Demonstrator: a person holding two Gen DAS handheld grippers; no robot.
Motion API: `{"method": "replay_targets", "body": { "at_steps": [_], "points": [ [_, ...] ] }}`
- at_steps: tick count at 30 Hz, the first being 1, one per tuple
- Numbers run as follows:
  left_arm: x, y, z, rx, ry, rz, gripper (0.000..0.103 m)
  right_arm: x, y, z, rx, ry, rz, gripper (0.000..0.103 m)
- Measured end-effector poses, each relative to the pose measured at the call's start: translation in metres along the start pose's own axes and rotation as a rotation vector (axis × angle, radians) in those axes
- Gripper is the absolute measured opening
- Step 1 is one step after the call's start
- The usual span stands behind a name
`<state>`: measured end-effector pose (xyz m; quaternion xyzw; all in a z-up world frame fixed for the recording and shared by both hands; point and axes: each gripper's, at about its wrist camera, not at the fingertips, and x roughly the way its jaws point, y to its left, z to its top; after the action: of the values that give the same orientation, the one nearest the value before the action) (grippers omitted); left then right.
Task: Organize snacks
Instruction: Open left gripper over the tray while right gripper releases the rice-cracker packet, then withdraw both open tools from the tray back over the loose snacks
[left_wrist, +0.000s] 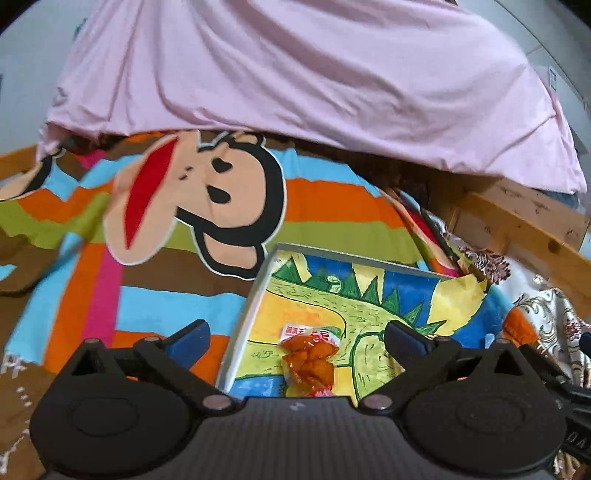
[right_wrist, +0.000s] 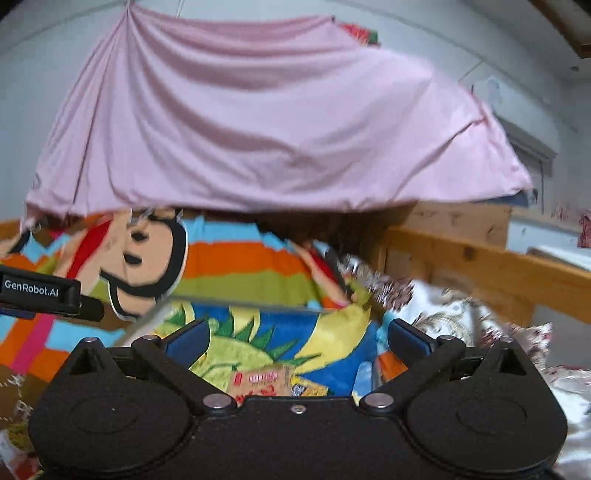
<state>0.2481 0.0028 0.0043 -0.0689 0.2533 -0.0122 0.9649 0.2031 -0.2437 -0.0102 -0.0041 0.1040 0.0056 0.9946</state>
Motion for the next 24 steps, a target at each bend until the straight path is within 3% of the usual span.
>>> {"method": "replay_targets", "body": {
  "at_steps": [12, 24],
  "points": [
    [-0.082, 0.008, -0.015, 0.039, -0.053, 0.044, 0.102, -0.078, -0.010, 0.006, 0.058, -0.108, -0.020, 0.102],
    [-0.140, 0.016, -0.061, 0.100, -0.029, 0.071, 0.102, -0.131, 0.001, -0.010, 0.047, -0.036, 0.023, 0.102]
  ]
}}
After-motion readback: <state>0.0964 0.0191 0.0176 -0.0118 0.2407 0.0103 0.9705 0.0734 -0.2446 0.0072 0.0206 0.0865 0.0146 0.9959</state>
